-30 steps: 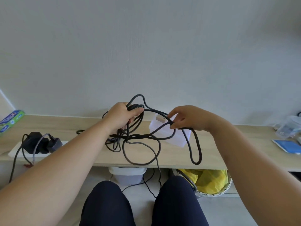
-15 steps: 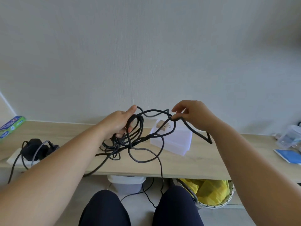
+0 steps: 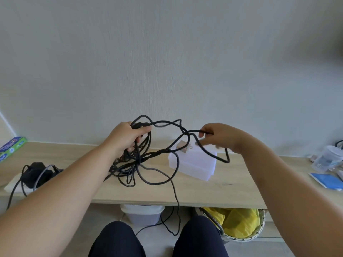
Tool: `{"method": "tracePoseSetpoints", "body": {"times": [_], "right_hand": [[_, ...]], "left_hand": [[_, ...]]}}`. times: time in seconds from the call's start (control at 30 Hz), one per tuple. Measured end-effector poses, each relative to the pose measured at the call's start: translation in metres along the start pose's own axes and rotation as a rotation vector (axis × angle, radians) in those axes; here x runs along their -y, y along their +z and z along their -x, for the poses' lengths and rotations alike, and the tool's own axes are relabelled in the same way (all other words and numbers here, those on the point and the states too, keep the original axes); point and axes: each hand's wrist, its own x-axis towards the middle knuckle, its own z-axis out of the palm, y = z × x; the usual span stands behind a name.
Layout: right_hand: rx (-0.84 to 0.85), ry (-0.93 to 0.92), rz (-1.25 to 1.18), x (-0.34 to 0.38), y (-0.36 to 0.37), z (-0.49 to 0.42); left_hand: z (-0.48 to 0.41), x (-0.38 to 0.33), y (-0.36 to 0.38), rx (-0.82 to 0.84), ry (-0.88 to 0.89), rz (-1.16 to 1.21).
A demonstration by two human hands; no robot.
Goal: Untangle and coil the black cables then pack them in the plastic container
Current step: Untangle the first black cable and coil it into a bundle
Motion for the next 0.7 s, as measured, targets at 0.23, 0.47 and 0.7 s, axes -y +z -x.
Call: {"method": "tracePoseSetpoints", "body": {"times": [0.23, 0.47, 0.7], "right_hand": [[0.187, 0.044, -0.845, 0.016, -0.022, 0.004], [0.440, -0.542, -1.373, 0.030, -0.025, -0.005], [-0.200, -0.388, -0.906, 0.052, -0.046, 0.016]], "left_hand": [[-0.005, -0.048, -0.014, -0.295, 0.200, 0.102], [-0.017, -0.082, -0.026, -0.396, 0.117, 0.462], [-0.008, -0.094, -0.051, -0.229, 0.072, 0.436]]}}
